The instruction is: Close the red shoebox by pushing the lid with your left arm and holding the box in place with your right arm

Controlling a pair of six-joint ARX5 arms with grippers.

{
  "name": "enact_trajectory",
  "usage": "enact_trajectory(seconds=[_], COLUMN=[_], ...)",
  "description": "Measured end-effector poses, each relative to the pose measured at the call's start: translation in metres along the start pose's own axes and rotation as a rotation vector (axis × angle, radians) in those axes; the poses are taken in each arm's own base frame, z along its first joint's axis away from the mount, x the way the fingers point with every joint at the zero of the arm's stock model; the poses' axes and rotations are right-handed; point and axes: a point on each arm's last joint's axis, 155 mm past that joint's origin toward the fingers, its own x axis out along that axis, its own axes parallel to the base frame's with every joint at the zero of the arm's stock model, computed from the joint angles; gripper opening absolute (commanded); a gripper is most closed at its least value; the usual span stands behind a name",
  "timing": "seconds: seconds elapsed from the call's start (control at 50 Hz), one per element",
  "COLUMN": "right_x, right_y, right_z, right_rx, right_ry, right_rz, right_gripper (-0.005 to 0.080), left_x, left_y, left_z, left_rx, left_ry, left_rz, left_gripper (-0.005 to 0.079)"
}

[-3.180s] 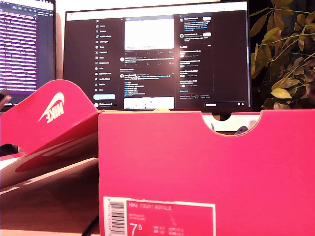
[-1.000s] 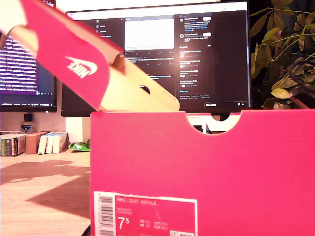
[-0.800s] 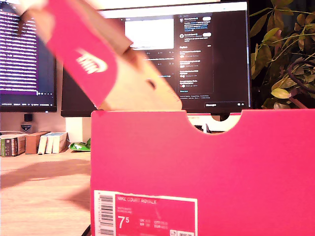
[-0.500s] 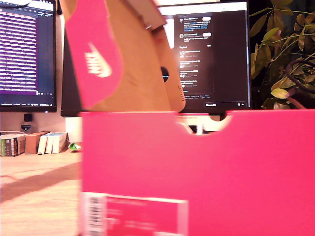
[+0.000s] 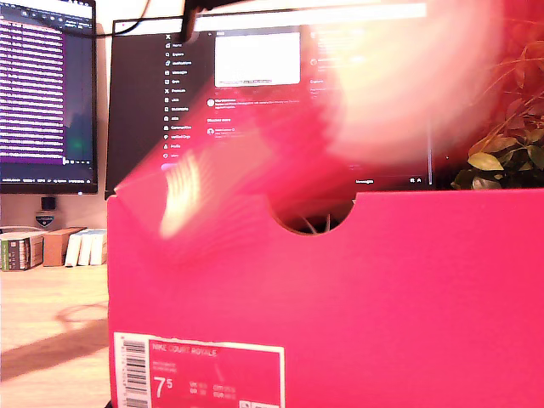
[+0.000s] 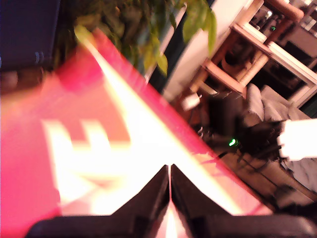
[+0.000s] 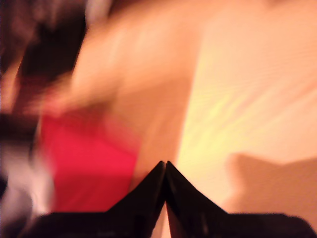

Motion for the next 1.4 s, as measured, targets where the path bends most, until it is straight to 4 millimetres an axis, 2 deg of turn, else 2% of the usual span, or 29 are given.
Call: enact_trajectory(seconds=[0.06, 0.14, 0.26, 0.48, 0.52, 0.6, 0.64, 0.76, 1.1, 1.22, 1.4], right_x=[-0.006, -0.011, -0.012, -0.005, -0.002, 0.007, 0.01, 0.01, 0.01, 0.002, -0.034], right_y=[0.018, 0.051, 0.093, 0.139, 0.141, 0.131, 0.126, 0.128, 0.139, 0.135, 0.141], right_z=[0.007, 0.006, -0.018, -0.062, -0.069, -0.084, -0.086, -0.082, -0.076, -0.059, -0.007], right_rx=[0.023, 0.034, 0.028, -0.024, -0.037, -0.048, -0.128, -0.237, -0.273, -0.311, -0.433], right_ry=[0.022, 0.076, 0.186, 0.331, 0.347, 0.378, 0.367, 0.344, 0.313, 0.236, 0.012], right_rz=[0.105, 0.253, 0.404, 0.49, 0.469, 0.366, 0.339, 0.297, 0.365, 0.312, 0.238], right_gripper=[-0.0012, -0.0012, -0.0012, -0.0012, -0.0012, -0.0012, -0.0012, -0.0012, -0.0012, -0.0012, -0.0012], left_x=[-0.001, -0.003, -0.011, -0.021, -0.023, -0.024, -0.024, -0.025, -0.028, -0.034, -0.058], left_y=[-0.002, 0.002, 0.019, 0.039, 0.041, 0.043, 0.044, 0.045, 0.056, 0.067, 0.093], left_z=[0.003, 0.0, -0.007, -0.013, -0.015, -0.02, -0.023, -0.027, -0.024, -0.024, -0.025], left_rx=[0.009, -0.002, -0.027, -0.023, -0.031, -0.035, -0.038, -0.034, 0.038, 0.032, 0.076], left_ry=[-0.009, 0.003, 0.033, 0.059, 0.066, 0.085, 0.094, 0.11, 0.104, 0.105, 0.126], left_rz=[-0.004, 0.009, 0.056, 0.11, 0.116, 0.124, 0.127, 0.131, 0.18, 0.212, 0.315], left_gripper=[-0.0019, -0.0019, -0.0019, -0.0019, -0.0019, -0.0019, -0.0019, -0.0019, -0.0019, -0.0019, -0.0019])
